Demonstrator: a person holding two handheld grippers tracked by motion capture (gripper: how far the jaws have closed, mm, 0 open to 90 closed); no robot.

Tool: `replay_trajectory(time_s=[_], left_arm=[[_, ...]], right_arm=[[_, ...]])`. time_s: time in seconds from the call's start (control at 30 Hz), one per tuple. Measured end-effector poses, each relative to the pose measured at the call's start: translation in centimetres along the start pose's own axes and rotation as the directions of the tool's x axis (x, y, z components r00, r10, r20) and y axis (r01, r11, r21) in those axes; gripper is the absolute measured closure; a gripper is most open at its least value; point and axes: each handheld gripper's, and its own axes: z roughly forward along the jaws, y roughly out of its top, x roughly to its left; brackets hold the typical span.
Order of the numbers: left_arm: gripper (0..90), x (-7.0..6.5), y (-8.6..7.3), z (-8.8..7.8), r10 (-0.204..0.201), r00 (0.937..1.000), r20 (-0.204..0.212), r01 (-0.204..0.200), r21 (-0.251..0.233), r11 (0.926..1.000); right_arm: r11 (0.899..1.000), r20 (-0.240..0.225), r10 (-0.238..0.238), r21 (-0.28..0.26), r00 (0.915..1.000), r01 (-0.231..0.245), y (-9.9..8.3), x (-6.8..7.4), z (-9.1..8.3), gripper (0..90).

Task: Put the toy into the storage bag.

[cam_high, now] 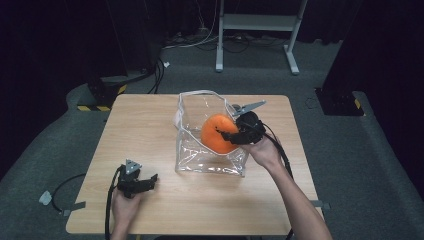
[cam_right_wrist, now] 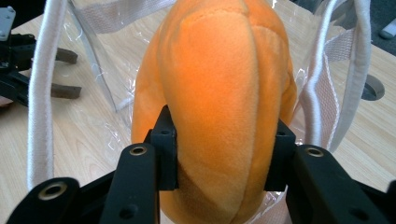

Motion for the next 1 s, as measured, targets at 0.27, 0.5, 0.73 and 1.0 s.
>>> replay_trajectory(time_s=[0.27,0.5,0.73,1.0], left_arm=[[18.2,0.0,0.0,0.0,0.002,1.0000,0.000,-0.002,0.001,1.0000],[18.2,0.0,0.0,0.0,0.006,1.0000,0.000,-0.006,0.005,1.0000],[18.2,0.0,0.0,0.0,0.002,1.0000,0.001,-0.002,0.003,1.0000],[18.2,0.0,0.0,0.0,0.000,1.0000,0.000,0.000,0.000,1.0000]], right_arm=[[1.000,-0.007,0.017,-0.005,0.9998,-0.017,-0.4,-0.1,0.2,57.2],[0.999,-0.009,0.027,-0.020,0.9996,-0.027,-0.8,-0.1,0.4,52.4],[0.999,0.002,0.023,-0.037,0.9997,-0.023,-1.2,-0.3,0.5,45.3],[1.000,0.013,0.016,-0.018,0.9998,-0.016,-1.1,-0.2,0.7,45.1]])
